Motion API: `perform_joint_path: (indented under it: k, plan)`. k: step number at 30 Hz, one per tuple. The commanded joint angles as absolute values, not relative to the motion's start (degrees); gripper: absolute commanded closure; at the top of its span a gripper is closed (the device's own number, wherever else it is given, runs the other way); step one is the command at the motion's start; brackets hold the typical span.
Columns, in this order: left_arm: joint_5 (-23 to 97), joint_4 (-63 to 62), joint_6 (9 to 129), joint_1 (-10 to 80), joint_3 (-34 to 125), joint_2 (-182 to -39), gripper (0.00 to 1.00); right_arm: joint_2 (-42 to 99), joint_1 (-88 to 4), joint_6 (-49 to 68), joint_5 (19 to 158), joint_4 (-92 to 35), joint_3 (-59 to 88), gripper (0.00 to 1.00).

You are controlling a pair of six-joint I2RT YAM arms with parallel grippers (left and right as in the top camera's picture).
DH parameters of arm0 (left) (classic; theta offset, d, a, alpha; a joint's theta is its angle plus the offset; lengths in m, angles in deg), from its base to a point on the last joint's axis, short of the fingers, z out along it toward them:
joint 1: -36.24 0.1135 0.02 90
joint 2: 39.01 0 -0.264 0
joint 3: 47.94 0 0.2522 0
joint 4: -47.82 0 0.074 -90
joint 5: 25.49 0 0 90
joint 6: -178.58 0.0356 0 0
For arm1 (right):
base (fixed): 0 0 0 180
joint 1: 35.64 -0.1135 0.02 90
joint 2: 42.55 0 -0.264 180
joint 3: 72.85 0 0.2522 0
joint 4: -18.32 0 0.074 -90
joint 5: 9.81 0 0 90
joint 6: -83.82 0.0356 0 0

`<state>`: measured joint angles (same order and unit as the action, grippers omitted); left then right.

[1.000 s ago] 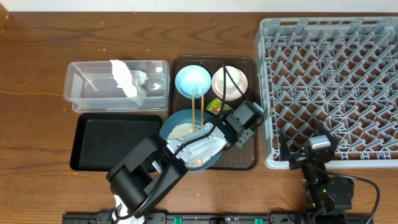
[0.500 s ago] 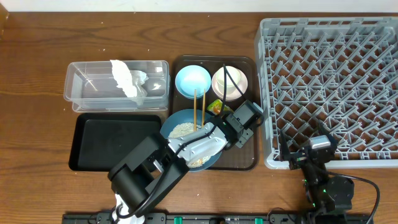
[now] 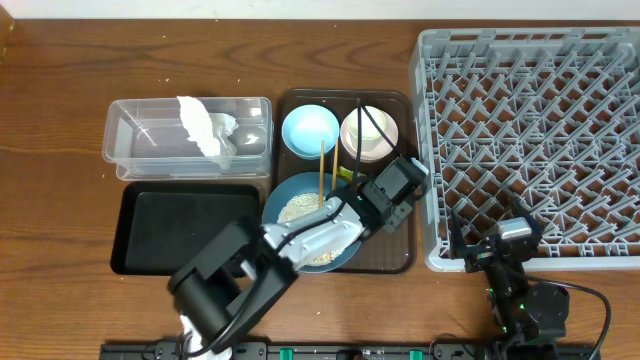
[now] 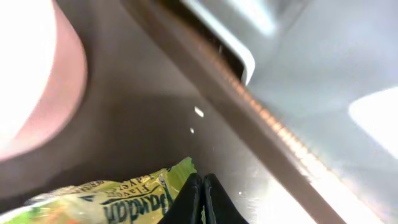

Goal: Sort waste into correct bins and load items into the dishwasher rack
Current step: 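Move the left gripper back to the yellow-green snack wrapper, then grasp the snack wrapper with the left gripper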

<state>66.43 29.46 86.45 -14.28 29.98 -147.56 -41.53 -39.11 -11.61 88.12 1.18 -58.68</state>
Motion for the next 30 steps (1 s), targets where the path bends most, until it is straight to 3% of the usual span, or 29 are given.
perform_joint_path:
  k: [1, 5, 13, 17, 21, 24, 30]
  plan:
    - [67.1, 29.3, 86.6, -14.3, 30.6, -140.2, 0.94, -41.6, -39.4, -11.0, 88.2, 1.0, -58.8, 0.01]
    - [67.6, 27.9, 86.6, -14.1, 30.6, -133.1, 0.94, -41.6, -39.4, -11.0, 88.2, 1.0, -58.8, 0.01]
    - [82.2, 27.1, 86.7, -10.4, 30.6, -121.4, 0.94, -41.6, -39.4, -11.0, 88.2, 1.0, -58.8, 0.01]
    - [79.0, 24.4, 85.4, -6.5, 30.6, -119.3, 0.93, -41.6, -39.4, -11.0, 88.2, 1.0, -58.8, 0.01]
    - [67.2, 19.3, 78.4, -6.5, 30.5, -120.4, 0.83, -41.6, -39.4, -11.0, 88.2, 1.0, -58.8, 0.01]
    - [62.7, 17.2, 71.9, -7.7, 30.5, -122.9, 0.66, -41.6, -39.4, -11.0, 88.2, 1.0, -58.8, 0.01]
    - [62.6, 17.3, 55.0, -11.7, 30.5, -130.9, 0.62, -41.6, -39.4, -11.0, 88.2, 1.0, -58.8, 0.01]
